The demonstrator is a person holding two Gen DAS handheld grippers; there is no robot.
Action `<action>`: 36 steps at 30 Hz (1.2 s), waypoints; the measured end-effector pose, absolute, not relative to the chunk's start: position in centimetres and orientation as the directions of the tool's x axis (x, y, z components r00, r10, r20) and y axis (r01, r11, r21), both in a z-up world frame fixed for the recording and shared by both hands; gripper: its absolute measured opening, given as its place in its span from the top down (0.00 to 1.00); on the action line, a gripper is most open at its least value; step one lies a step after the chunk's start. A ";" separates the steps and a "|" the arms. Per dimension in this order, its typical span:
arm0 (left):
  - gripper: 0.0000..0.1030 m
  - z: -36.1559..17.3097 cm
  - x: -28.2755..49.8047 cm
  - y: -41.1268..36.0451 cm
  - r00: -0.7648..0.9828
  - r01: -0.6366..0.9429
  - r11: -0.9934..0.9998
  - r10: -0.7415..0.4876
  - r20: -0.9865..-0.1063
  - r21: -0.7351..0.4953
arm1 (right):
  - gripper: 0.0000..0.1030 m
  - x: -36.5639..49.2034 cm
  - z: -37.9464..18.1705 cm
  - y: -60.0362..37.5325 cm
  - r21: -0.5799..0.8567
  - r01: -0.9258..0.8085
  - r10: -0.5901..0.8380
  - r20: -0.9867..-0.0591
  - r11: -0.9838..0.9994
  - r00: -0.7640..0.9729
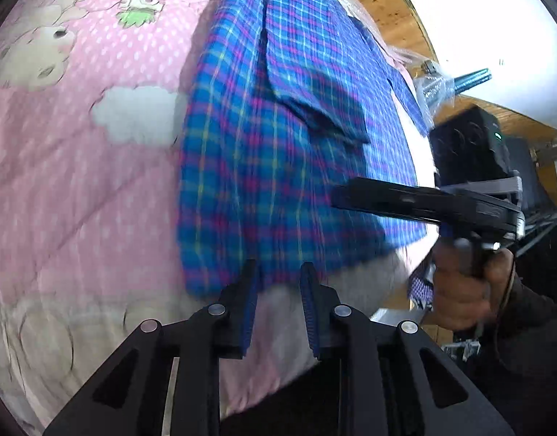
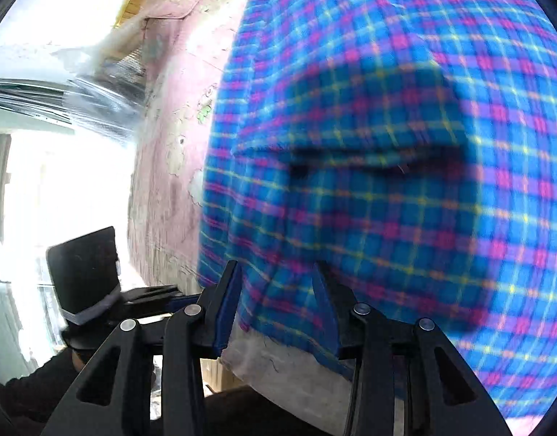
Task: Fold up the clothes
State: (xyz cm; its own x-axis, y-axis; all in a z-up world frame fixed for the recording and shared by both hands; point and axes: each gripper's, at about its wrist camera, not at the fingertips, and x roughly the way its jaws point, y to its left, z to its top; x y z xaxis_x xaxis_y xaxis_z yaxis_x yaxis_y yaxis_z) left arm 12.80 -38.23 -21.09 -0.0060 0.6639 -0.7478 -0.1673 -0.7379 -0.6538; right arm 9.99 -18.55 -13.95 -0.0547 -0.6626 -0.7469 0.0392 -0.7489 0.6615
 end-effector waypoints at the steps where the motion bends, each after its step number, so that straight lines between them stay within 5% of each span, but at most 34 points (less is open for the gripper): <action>1: 0.78 -20.3 12.9 -38.5 -0.014 -0.179 -0.734 0.668 -0.744 -0.656 | 0.61 10.2 -13.3 -17.6 0.645 0.031 -0.645 -0.759 -0.763 -0.083; 7: 0.75 -12.9 10.2 -38.7 -0.133 -0.300 -0.640 0.763 -0.633 -0.708 | 0.60 11.4 -10.3 -4.9 0.554 -0.183 -0.489 -0.818 -0.812 -0.304; 14: 0.75 -10.5 5.9 -33.3 -0.090 -0.392 -0.620 0.761 -0.643 -0.679 | 0.58 13.5 -8.6 15.5 0.609 -0.506 -0.335 -0.777 -0.610 -0.532; 22: 0.75 -5.0 0.2 -19.8 0.001 -0.489 -0.490 0.827 -0.562 -0.721 | 0.46 8.6 -7.1 33.6 0.636 -0.580 -0.188 -0.739 -0.509 -0.646; 25: 0.67 -3.4 -2.1 -13.4 0.052 -0.507 -0.434 0.847 -0.529 -0.745 | 0.41 4.9 -7.5 38.8 0.608 -0.599 -0.141 -0.754 -0.521 -0.642; 36: 0.67 -4.1 -9.3 6.7 0.107 -0.574 -0.477 0.762 -0.638 -0.666 | 0.40 -3.1 -11.4 48.5 0.594 -0.606 -0.097 -0.752 -0.529 -0.652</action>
